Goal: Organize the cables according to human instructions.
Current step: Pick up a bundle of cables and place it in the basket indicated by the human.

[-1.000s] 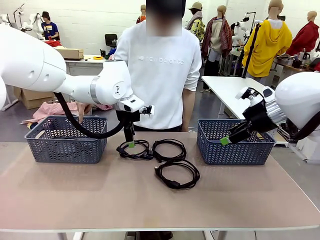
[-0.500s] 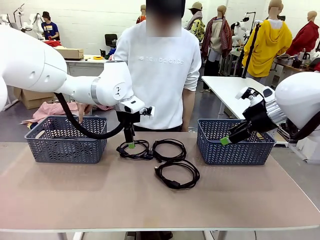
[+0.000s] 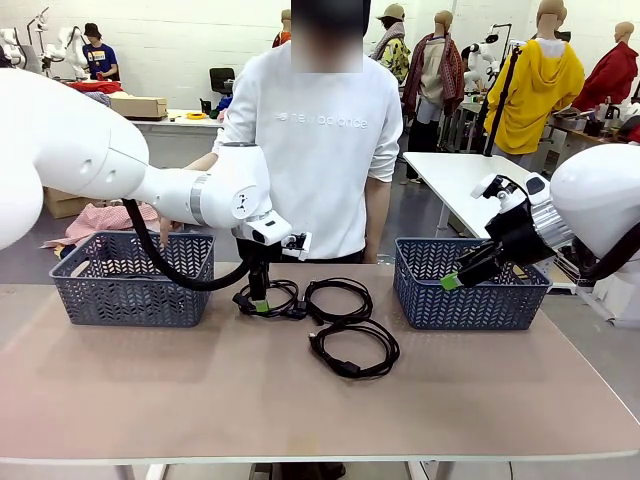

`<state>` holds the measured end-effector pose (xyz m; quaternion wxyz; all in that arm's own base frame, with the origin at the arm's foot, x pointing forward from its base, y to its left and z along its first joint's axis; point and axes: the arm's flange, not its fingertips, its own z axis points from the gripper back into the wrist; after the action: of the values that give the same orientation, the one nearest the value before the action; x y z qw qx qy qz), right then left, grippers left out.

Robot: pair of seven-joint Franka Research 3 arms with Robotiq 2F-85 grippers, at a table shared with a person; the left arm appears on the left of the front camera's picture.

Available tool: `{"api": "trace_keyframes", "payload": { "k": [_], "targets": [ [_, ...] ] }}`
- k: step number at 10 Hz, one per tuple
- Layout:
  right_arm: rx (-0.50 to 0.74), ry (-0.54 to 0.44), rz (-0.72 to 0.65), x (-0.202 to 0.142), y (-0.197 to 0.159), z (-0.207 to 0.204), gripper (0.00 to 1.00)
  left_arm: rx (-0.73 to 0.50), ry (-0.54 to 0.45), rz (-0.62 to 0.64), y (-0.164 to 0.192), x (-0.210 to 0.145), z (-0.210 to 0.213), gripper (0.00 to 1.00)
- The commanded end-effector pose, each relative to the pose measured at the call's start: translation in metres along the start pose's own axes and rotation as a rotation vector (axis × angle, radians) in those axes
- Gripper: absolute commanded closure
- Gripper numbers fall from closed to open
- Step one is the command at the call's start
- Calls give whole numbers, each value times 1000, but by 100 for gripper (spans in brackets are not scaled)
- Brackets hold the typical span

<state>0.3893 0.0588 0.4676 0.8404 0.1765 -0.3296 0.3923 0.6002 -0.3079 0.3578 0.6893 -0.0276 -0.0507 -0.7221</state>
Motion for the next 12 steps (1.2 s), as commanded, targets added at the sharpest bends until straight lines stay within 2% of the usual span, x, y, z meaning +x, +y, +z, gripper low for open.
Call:
{"api": "trace_keyframes", "payload": {
  "k": [1,3,12],
  "targets": [
    [13,-24,6,0,-3,-2,0,-7,31,-12,10,8,-5,0],
    [13,-24,6,0,-3,-2,0,-6,66,-8,12,10,-15,0],
    [13,-24,6,0,-3,-2,0,-20,98,0,16,10,-37,0]
  ]
}}
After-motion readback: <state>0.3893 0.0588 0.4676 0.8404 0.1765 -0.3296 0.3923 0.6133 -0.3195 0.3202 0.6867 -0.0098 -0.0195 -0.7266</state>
